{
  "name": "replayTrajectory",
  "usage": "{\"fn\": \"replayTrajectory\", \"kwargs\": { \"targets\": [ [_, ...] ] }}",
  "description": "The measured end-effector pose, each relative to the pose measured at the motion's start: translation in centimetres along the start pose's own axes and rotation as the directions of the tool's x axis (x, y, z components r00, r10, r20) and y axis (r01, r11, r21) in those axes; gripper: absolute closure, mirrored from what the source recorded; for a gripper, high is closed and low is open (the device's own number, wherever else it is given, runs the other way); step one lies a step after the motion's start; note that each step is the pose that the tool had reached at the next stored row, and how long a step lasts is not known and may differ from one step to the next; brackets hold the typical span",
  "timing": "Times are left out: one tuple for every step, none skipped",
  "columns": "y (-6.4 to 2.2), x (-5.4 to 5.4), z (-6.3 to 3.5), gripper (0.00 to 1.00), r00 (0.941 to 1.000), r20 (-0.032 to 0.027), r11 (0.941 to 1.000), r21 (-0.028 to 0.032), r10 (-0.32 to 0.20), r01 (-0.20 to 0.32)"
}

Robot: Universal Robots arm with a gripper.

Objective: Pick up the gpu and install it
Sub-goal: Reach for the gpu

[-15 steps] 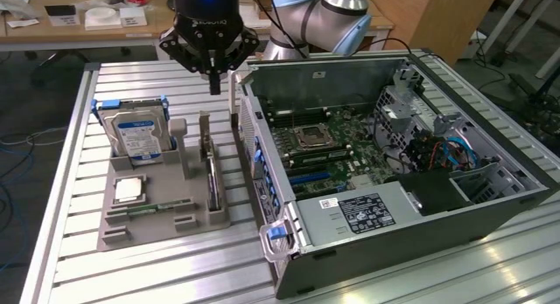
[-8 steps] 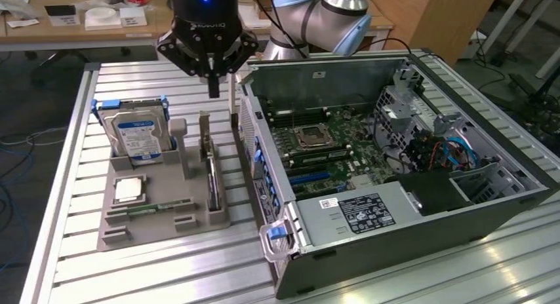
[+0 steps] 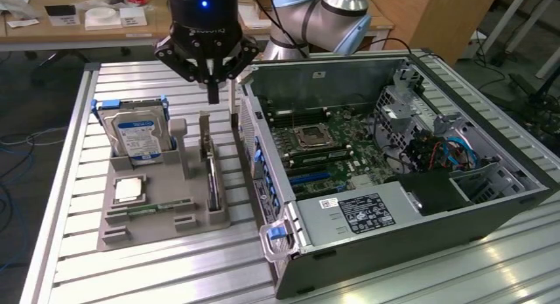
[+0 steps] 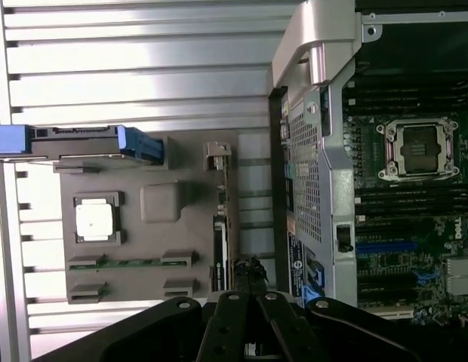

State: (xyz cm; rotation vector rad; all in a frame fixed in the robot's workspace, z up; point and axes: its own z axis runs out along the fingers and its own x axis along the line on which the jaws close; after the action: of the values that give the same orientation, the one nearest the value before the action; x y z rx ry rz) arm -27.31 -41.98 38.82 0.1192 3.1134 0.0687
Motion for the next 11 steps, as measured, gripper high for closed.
{"fn": "replayTrajectory", "kwargs": {
  "targets": [
    [-0.18, 0.0, -0.01, 0.89, 1.0000, 0.0000, 1.0000, 0.0002, 0.000, 0.000],
    [-0.37, 0.0, -0.02, 0.89, 1.0000, -0.0001, 1.0000, 0.0004, 0.000, 0.000],
    [-0.56, 0.0, -0.03, 0.89, 1.0000, -0.0001, 1.0000, 0.0006, 0.000, 0.000],
    [-0.80, 0.0, -0.04, 0.89, 1.0000, -0.0001, 1.0000, 0.0007, 0.000, 0.000],
    [-1.03, 0.0, -0.04, 0.89, 1.0000, 0.0000, 1.0000, 0.0007, 0.000, 0.000],
    [-1.25, 0.0, -0.04, 0.89, 1.0000, 0.0000, 1.0000, 0.0007, 0.000, 0.000],
    [-1.46, 0.0, -0.05, 0.89, 1.0000, 0.0000, 1.0000, 0.0007, 0.000, 0.000],
    [-1.62, 0.1, -0.05, 0.89, 1.0000, 0.0001, 1.0000, 0.0008, 0.000, 0.000],
    [-1.71, 0.1, -0.04, 0.89, 1.0000, 0.0001, 1.0000, 0.0007, 0.000, 0.000],
    [-1.83, 0.2, -0.04, 0.89, 1.0000, 0.0000, 1.0000, 0.0008, 0.000, 0.000],
    [-1.95, 0.2, -0.04, 0.89, 1.0000, 0.0000, 1.0000, 0.0009, 0.000, 0.000]
  ]
}}
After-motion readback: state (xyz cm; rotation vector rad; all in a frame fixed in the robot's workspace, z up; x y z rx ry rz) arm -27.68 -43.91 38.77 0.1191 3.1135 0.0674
